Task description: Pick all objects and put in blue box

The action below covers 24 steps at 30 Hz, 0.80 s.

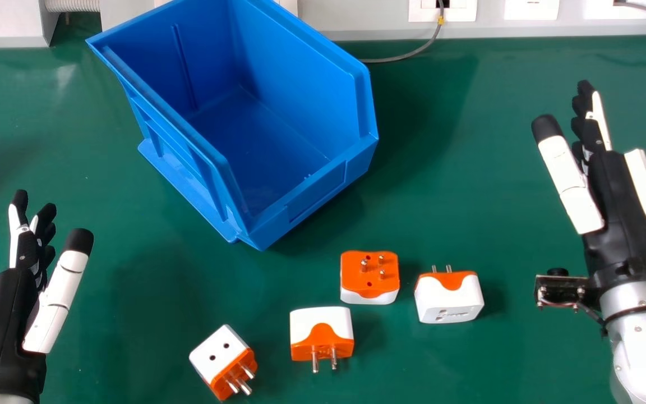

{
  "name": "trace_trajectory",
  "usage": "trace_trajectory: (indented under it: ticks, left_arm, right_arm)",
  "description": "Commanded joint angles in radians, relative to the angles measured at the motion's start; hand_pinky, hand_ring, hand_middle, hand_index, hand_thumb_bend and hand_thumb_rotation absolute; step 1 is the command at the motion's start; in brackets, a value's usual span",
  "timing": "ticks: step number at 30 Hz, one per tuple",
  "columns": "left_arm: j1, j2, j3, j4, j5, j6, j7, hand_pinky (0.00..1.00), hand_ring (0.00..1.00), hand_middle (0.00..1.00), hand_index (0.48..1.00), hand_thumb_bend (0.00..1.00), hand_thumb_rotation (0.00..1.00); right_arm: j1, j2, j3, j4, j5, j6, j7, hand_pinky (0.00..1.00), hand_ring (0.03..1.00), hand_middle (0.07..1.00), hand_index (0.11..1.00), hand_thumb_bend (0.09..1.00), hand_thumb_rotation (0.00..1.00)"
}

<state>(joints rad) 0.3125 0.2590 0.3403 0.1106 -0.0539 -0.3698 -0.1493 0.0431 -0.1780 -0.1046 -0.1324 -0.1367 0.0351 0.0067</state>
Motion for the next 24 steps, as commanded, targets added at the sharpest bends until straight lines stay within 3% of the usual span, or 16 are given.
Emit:
trace_trajectory:
  ticks: [1, 5, 10, 18, 22, 24]
  left_arm:
    - [-0.003, 0.006, 0.006, -0.006, -0.01, -0.023, 0.003, 1.0, 1.0, 1.0, 0.997, 0.71, 0.87]
    - [-0.024, 0.009, 0.006, 0.038, -0.003, -0.043, 0.009, 1.0, 1.0, 1.0, 0.999, 0.73, 0.9]
    - [-0.029, 0.002, -0.001, 0.035, 0.012, -0.048, 0.023, 1.0, 1.0, 1.0, 1.0, 0.73, 0.97]
    - [-0.037, -0.019, -0.03, 0.02, 0.034, -0.053, 0.054, 1.0, 1.0, 1.0, 1.0, 0.75, 0.99]
    - [-0.053, -0.022, -0.038, 0.046, 0.035, -0.07, 0.064, 1.0, 1.0, 1.0, 1.0, 0.75, 0.99]
    - [-0.051, -0.025, -0.041, 0.043, 0.033, -0.071, 0.068, 1.0, 1.0, 1.0, 1.0, 0.75, 0.99]
  right_arm:
    - [-0.022, -0.012, -0.006, -0.021, 0.003, -0.004, 0.001, 1.0, 1.0, 1.0, 1.0, 0.504, 0.92]
    - [-0.024, -0.012, 0.001, -0.02, -0.004, -0.006, 0.0, 1.0, 1.0, 1.0, 1.0, 0.509, 0.92]
    - [-0.029, -0.02, 0.002, 0.005, 0.004, -0.029, 0.011, 1.0, 1.0, 1.0, 1.0, 0.53, 0.94]
    - [-0.034, -0.041, -0.001, 0.047, 0.013, -0.08, 0.039, 1.0, 1.0, 1.0, 1.0, 0.546, 0.95]
    - [-0.03, -0.069, 0.006, 0.074, -0.007, -0.138, 0.056, 1.0, 1.0, 1.0, 1.0, 0.551, 0.95]
    - [-0.033, -0.091, 0.011, 0.095, -0.015, -0.176, 0.07, 1.0, 1.0, 1.0, 1.0, 0.554, 0.95]
